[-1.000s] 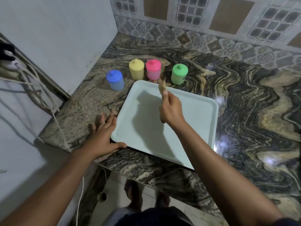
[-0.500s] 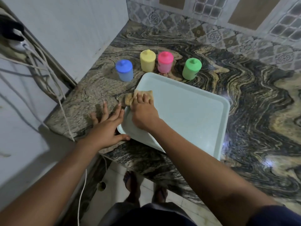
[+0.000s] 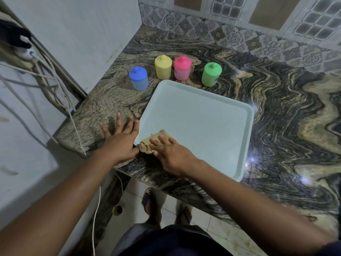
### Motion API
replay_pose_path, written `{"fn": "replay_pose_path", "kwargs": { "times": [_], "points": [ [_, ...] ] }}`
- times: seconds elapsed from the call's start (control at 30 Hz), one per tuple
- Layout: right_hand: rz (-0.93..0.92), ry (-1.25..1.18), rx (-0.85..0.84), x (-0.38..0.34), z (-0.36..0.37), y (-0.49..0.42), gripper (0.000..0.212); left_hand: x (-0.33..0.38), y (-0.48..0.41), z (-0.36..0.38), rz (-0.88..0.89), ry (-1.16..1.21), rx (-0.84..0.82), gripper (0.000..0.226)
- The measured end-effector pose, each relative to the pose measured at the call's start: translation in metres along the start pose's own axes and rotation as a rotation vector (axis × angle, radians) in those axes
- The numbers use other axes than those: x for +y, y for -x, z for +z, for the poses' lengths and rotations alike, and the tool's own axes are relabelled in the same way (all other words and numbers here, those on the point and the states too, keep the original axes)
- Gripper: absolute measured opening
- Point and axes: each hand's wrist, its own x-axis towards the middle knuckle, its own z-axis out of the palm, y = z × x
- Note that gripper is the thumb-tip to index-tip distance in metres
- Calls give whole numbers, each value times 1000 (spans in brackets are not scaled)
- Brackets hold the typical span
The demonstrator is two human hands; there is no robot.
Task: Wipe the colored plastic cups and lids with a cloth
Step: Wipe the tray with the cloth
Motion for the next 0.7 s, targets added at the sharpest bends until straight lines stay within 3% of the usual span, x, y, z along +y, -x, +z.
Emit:
{"fn": "replay_pose_path", "kwargs": {
  "times": [0.23,0.43,0.7],
  "points": [
    [149,24,74,40,9,86,49,4,0,-4,-49,2,-48,107],
    [254,48,144,73,11,155,72,7,2,-3,-72,-4,-66,106],
    [375,126,171,80,11,189,62,11,6,-7,-84,-7,-91,105]
  ]
}}
